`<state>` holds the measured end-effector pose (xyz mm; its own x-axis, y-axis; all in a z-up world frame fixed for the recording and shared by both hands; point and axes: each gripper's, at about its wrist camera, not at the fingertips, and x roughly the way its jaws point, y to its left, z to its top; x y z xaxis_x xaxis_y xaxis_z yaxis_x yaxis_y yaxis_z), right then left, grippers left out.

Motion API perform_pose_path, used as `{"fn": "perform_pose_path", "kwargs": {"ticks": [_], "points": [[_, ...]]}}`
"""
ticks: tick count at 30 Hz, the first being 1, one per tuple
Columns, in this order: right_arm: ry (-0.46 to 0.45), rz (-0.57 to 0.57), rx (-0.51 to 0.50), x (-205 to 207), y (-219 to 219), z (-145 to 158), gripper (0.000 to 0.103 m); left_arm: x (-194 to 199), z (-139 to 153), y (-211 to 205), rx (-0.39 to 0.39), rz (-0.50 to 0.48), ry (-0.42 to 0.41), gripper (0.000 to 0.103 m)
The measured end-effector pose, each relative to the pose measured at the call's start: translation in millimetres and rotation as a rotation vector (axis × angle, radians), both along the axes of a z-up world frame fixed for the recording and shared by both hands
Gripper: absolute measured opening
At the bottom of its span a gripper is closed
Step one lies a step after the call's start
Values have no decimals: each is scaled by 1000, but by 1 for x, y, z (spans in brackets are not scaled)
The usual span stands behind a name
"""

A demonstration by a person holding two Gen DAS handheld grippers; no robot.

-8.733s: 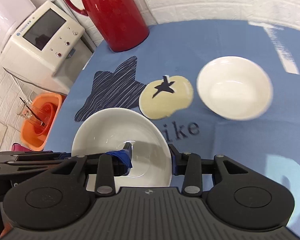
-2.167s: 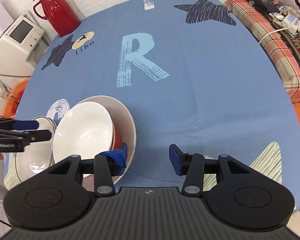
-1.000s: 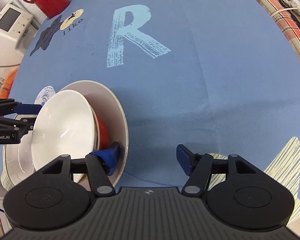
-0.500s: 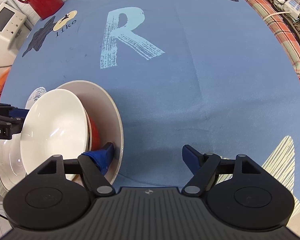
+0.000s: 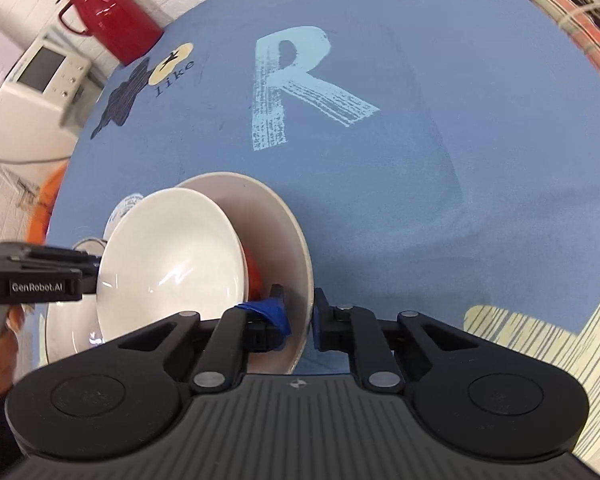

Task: Organize plates and bowls
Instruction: 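Lift the nested bowls with both tools onto the gold-rimmed plate stack and open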

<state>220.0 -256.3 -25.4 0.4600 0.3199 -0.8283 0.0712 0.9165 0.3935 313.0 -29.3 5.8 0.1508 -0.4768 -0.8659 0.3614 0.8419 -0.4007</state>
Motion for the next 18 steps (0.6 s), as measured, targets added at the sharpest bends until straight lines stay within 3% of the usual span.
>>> {"fn": "perform_pose_path", "kwargs": {"ticks": [6, 18], "points": [[36, -67, 68, -1, -5, 1, 0, 7, 0, -3, 22, 8, 23, 0], [41, -75, 74, 10, -11, 13, 0, 25, 15, -11, 43, 20, -6, 0]]}}
